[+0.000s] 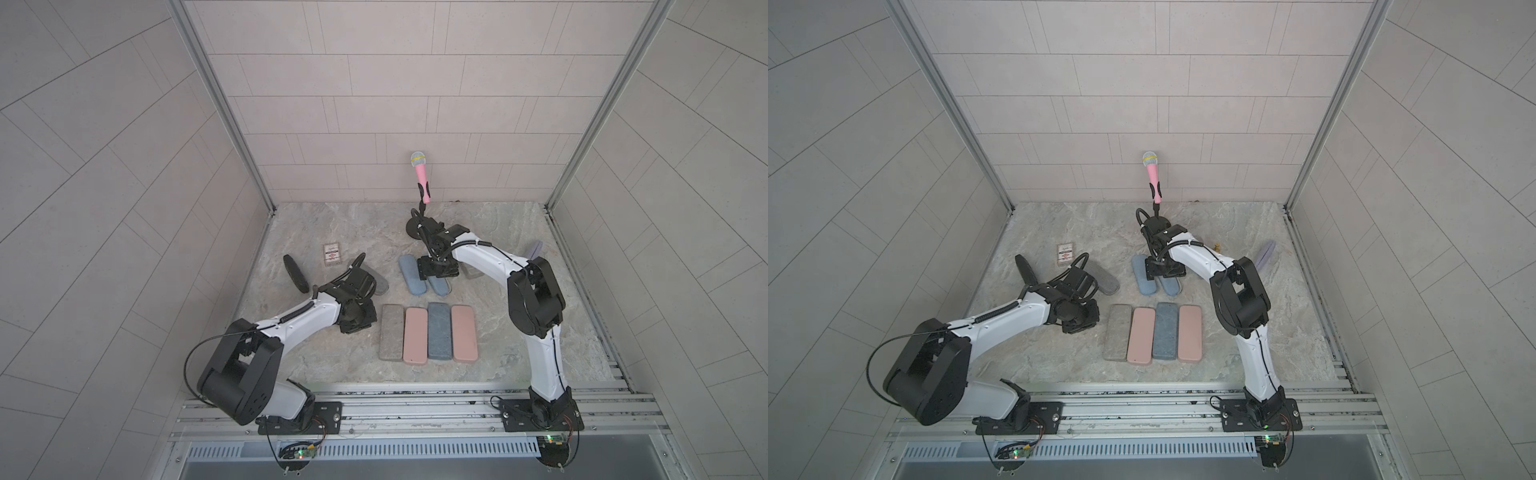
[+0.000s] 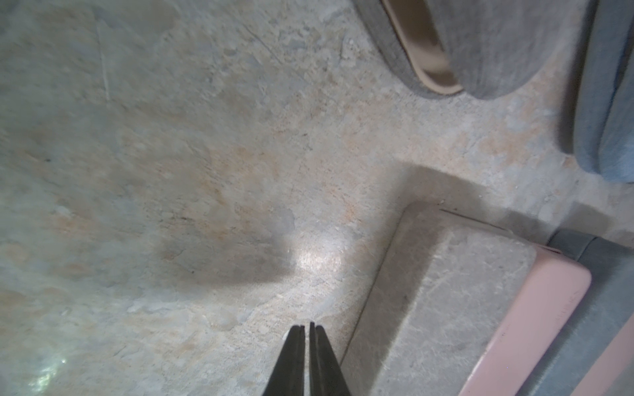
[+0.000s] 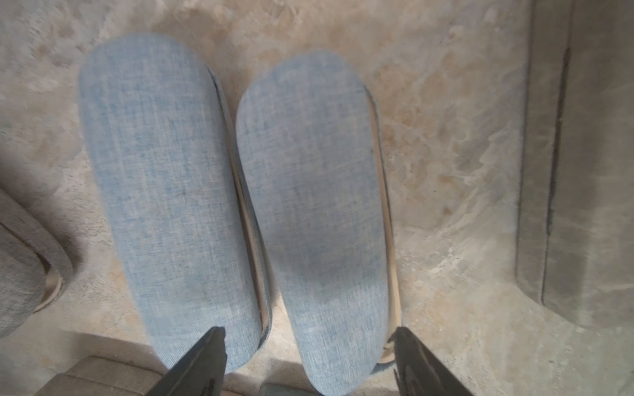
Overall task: Close the glasses case
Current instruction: Place the glasses case at the center of the board.
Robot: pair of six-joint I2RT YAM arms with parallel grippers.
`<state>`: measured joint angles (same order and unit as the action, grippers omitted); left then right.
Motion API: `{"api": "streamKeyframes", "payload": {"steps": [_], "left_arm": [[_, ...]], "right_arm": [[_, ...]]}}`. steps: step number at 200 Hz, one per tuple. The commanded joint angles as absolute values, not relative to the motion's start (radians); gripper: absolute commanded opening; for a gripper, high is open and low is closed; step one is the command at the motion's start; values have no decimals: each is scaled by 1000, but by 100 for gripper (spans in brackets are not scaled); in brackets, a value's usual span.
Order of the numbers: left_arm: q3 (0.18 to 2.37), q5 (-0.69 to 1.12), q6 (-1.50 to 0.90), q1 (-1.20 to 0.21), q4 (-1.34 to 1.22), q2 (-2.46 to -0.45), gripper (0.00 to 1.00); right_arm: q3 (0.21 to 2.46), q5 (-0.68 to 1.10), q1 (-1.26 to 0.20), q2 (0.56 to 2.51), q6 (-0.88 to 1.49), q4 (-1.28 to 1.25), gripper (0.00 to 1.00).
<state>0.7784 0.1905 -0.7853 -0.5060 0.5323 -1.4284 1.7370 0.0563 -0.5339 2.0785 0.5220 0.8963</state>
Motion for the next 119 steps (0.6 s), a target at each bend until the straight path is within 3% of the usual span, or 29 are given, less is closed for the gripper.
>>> {"api": "streamKeyframes", "payload": {"steps": [1,64,119], "left_arm": [[799,178,-780,-502,561,-1422,11],[811,181,-770,-503,563,-1436,11],[810,188,-768,-503,549,-1465,11]], "right_arm": [[1740,0,-536,2008,510,933,79],[1791,-81,-430,2060,426,942,83],[1841,-75,-302,2149,358,947,96]]}}
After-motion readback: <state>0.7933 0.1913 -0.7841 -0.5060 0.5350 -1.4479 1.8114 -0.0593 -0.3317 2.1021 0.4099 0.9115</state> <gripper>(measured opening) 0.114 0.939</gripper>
